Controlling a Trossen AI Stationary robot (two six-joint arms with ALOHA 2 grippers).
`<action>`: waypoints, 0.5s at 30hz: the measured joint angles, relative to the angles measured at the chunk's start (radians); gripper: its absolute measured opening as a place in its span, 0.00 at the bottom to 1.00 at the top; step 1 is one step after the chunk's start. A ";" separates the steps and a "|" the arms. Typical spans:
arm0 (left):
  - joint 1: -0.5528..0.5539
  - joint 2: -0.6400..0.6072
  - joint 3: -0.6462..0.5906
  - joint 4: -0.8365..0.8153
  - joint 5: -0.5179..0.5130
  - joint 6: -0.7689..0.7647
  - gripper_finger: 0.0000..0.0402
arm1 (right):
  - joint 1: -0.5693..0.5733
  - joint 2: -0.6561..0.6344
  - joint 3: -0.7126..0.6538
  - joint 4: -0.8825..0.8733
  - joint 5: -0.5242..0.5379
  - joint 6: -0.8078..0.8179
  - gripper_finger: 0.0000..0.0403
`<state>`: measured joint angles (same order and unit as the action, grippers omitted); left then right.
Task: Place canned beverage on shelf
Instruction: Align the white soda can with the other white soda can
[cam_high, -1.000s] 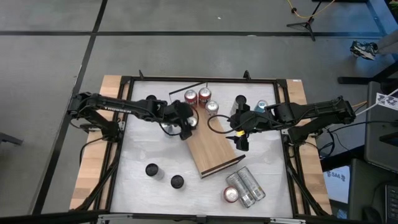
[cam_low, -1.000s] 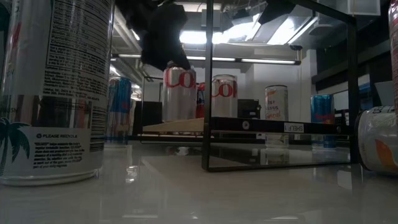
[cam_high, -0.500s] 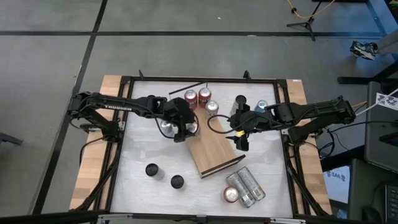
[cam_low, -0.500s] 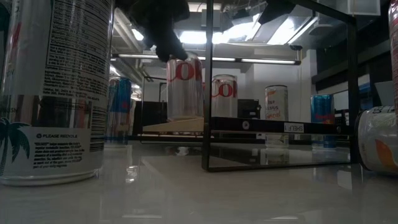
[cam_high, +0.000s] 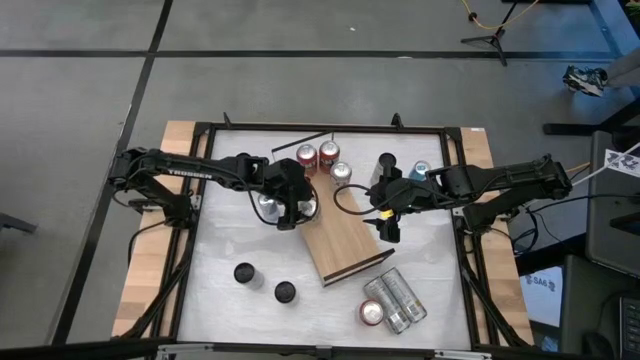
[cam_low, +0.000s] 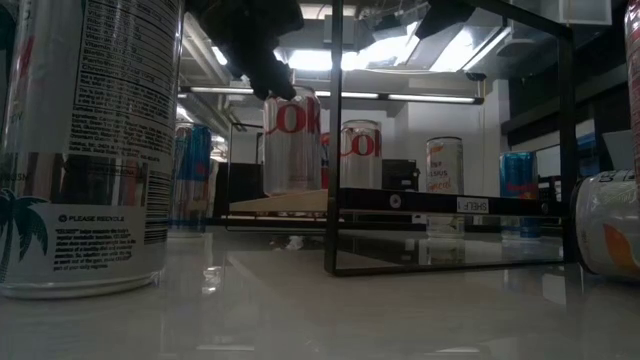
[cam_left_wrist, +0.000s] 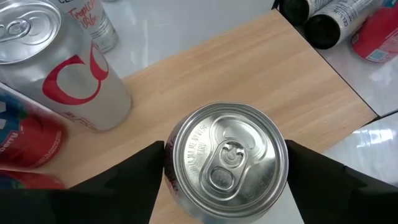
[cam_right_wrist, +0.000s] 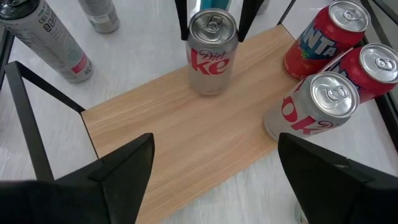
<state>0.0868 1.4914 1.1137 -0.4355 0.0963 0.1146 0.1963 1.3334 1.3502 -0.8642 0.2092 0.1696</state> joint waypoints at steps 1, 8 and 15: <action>0.000 0.000 0.000 0.000 0.000 0.000 0.74 | 0.000 0.000 0.000 0.000 0.000 0.000 0.84; 0.000 0.000 0.000 0.006 -0.008 0.000 0.79 | 0.000 0.000 0.000 0.000 0.000 0.000 0.84; 0.000 0.001 0.000 0.006 -0.010 -0.001 0.83 | 0.000 0.000 0.000 0.000 0.000 0.000 0.84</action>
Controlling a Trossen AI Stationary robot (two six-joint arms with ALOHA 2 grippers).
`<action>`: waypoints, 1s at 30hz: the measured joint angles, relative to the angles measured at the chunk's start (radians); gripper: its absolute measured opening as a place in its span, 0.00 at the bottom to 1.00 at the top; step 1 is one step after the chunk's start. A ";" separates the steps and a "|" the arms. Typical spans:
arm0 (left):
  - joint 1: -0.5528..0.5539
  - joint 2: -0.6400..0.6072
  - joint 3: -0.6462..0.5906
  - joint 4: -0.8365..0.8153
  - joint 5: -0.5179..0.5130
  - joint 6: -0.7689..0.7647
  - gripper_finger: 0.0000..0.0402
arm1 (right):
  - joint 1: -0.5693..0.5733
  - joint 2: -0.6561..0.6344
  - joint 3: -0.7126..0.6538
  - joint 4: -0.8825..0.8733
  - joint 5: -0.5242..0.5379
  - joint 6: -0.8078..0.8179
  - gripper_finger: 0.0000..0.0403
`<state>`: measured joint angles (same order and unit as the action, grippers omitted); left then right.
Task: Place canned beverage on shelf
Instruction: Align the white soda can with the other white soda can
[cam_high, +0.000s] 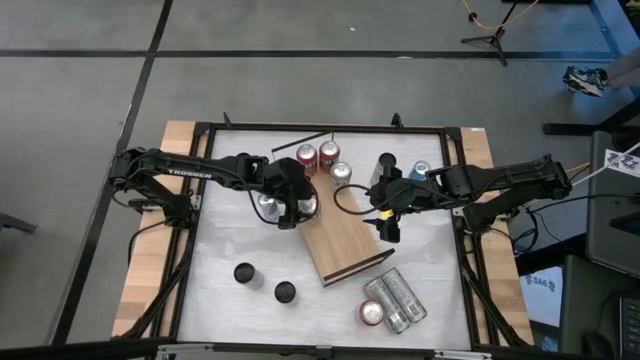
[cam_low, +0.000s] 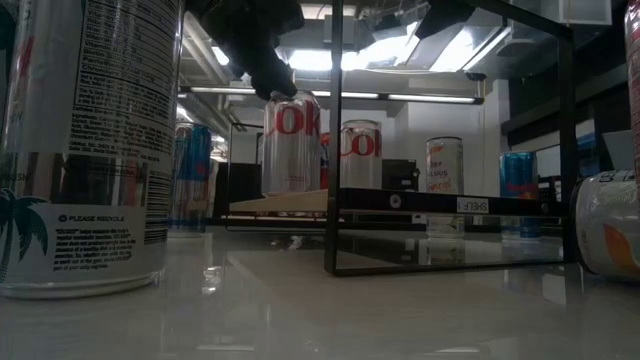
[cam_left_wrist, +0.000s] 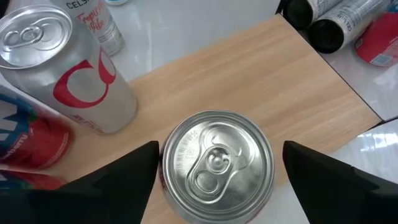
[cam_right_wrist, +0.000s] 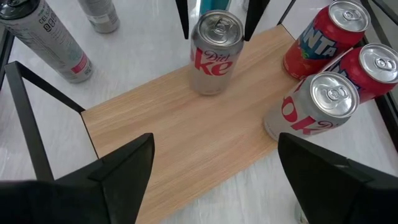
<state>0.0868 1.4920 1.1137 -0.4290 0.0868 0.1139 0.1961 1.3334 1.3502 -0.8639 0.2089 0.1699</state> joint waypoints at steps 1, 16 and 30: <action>0.000 0.001 0.000 0.000 0.000 0.000 0.84 | 0.000 0.000 0.000 0.000 0.000 0.000 0.84; -0.003 0.004 0.000 0.022 -0.021 -0.195 0.91 | 0.000 0.000 0.000 0.000 0.000 0.000 0.84; -0.021 0.004 0.000 0.026 -0.059 -0.243 0.91 | 0.000 0.000 0.000 0.000 0.000 0.000 0.84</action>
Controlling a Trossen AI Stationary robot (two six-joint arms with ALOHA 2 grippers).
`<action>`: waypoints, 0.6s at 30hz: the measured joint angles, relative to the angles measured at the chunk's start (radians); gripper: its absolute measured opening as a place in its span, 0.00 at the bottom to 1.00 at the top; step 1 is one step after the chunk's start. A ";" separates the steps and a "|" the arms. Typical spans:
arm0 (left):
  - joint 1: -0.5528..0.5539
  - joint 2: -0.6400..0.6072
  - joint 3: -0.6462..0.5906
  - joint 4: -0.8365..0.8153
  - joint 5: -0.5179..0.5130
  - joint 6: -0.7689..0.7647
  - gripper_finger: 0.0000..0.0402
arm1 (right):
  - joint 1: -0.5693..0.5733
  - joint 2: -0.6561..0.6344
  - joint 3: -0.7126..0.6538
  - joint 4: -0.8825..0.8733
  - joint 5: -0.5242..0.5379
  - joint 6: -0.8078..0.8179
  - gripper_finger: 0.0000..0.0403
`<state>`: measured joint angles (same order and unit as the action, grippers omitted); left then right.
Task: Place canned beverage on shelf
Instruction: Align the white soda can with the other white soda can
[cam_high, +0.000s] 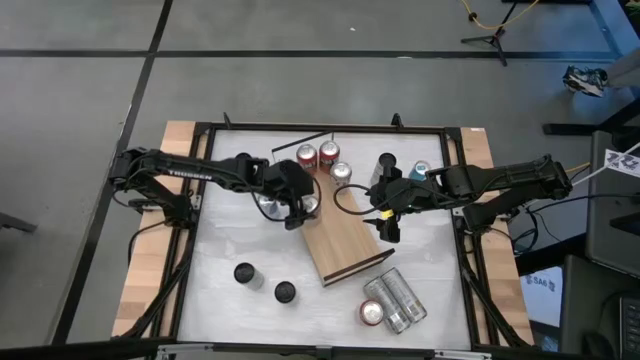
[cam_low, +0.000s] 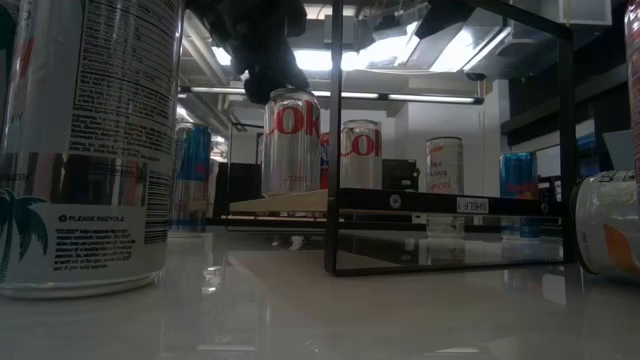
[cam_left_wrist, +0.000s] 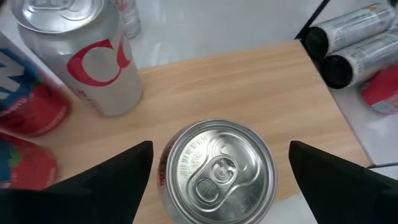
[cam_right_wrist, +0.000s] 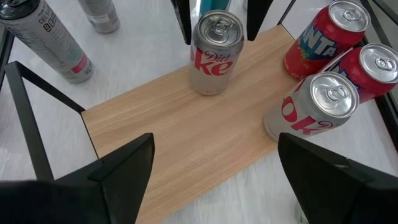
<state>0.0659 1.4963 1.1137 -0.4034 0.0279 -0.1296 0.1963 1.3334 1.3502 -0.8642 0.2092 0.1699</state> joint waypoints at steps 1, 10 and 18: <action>-0.008 0.000 0.000 -0.001 -0.018 0.000 0.91 | 0.000 0.000 0.000 0.000 0.000 0.000 0.84; -0.089 0.000 0.000 -0.007 -0.166 0.008 0.90 | 0.000 0.000 0.000 0.000 0.000 0.000 0.84; -0.117 0.000 0.000 -0.021 -0.258 0.006 0.90 | 0.000 0.000 0.000 0.000 0.000 0.000 0.84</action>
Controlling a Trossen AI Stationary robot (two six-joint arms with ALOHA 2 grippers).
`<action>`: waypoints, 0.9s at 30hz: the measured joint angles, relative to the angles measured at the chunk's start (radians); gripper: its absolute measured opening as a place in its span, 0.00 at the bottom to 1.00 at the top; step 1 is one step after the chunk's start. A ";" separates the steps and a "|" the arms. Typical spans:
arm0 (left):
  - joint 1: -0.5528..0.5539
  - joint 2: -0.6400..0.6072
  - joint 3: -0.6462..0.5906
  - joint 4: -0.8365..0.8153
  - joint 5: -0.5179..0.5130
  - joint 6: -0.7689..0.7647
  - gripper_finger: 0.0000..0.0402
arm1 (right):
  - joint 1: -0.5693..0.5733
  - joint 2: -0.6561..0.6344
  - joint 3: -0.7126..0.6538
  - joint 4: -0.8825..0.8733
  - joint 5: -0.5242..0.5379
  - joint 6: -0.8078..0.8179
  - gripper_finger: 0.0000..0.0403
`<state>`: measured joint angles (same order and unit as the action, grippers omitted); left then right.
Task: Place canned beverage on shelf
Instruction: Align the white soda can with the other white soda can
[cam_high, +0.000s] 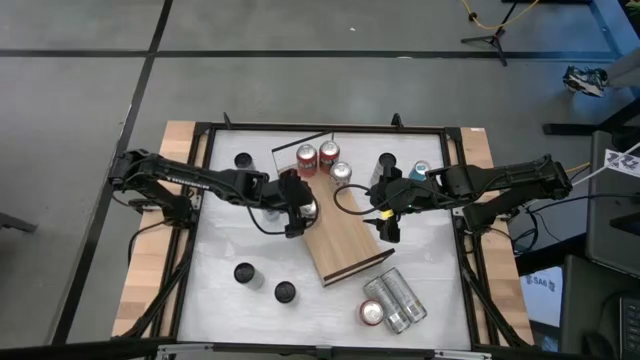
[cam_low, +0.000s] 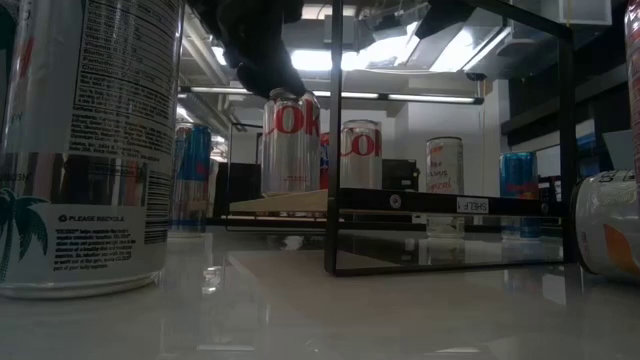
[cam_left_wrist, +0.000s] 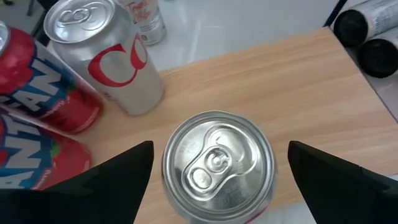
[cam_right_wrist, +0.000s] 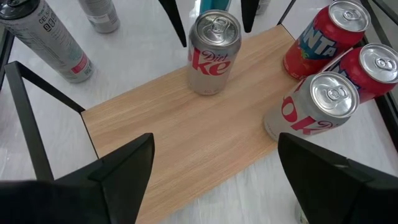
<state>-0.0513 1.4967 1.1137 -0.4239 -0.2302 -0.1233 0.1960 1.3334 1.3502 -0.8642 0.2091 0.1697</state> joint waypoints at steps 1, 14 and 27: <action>-0.001 0.000 0.000 -0.003 -0.004 -0.002 0.90 | 0.000 0.000 0.000 0.000 0.000 0.000 0.84; -0.001 0.005 0.000 -0.017 -0.004 -0.036 0.90 | 0.000 0.000 0.000 0.000 0.000 0.000 0.84; 0.003 0.004 0.002 -0.023 -0.004 -0.034 0.72 | 0.000 0.000 0.000 0.000 0.000 0.000 0.84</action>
<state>-0.0486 1.5012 1.1153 -0.4468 -0.2342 -0.1574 0.1959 1.3334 1.3502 -0.8642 0.2092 0.1699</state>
